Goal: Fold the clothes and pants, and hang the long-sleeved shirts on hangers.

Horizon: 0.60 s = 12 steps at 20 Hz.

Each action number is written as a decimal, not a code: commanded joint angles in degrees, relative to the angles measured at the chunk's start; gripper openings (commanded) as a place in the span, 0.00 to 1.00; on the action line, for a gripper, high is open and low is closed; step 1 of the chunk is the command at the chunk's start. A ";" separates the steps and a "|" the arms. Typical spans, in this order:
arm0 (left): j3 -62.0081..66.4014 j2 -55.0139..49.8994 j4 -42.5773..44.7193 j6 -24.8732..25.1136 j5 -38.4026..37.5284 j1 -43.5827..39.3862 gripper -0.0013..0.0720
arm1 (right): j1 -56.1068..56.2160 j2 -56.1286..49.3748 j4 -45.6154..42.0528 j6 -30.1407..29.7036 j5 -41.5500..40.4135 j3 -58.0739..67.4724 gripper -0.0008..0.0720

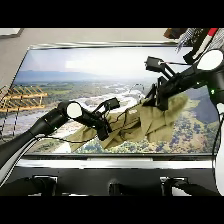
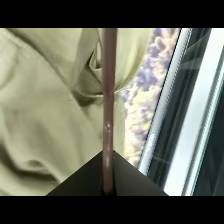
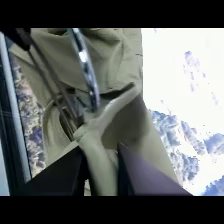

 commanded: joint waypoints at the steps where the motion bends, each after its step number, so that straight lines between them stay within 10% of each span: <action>1: 0.04 -0.02 -0.33 -0.13 0.26 0.02 0.04 | 0.02 -0.33 0.61 0.42 2.19 -0.04 0.07; 5: 0.04 -0.02 -0.33 -2.10 0.31 0.09 0.08 | 0.02 0.00 0.31 0.37 3.87 -0.02 0.05; 9: 0.04 -0.02 -0.28 -6.67 0.48 0.33 0.68 | -0.09 2.51 -2.99 0.26 3.87 -0.02 0.04; 12: 0.04 0.13 0.98 -14.19 0.46 2.08 0.78 | -0.09 4.35 -4.72 0.28 3.85 -0.02 0.04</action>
